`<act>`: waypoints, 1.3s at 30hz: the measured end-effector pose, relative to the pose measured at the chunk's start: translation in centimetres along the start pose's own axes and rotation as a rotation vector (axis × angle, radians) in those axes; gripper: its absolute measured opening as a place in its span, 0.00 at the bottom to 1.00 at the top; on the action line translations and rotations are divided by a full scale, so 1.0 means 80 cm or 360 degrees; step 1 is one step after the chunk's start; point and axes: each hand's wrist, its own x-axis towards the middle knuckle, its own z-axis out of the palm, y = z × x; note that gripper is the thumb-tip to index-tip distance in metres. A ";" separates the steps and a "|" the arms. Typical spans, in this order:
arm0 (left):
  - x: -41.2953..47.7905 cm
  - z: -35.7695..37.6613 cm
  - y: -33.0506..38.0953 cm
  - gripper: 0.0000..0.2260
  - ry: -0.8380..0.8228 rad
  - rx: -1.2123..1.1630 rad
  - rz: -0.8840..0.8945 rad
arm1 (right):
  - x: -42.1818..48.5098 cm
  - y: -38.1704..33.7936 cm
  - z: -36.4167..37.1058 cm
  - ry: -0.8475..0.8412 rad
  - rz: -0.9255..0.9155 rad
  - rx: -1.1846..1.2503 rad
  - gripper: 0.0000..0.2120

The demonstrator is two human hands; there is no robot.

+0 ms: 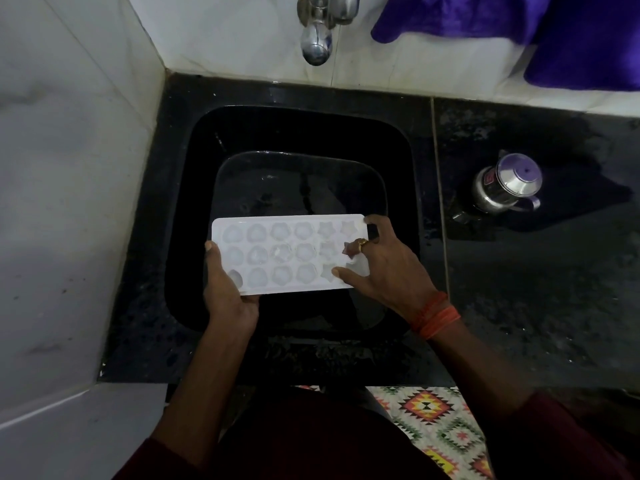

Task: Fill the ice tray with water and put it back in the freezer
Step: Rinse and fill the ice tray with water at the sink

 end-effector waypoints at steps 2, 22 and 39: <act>0.001 0.000 0.000 0.21 -0.0002 0.0006 -0.0001 | 0.001 0.000 -0.001 0.0006 0.0002 0.0008 0.25; 0.002 0.001 0.002 0.21 0.0034 -0.0007 0.0024 | -0.005 -0.007 -0.001 0.0207 0.0041 0.0092 0.20; 0.005 0.001 0.004 0.22 -0.0003 0.0032 0.0054 | -0.032 0.000 0.002 0.0196 -0.0158 0.0179 0.27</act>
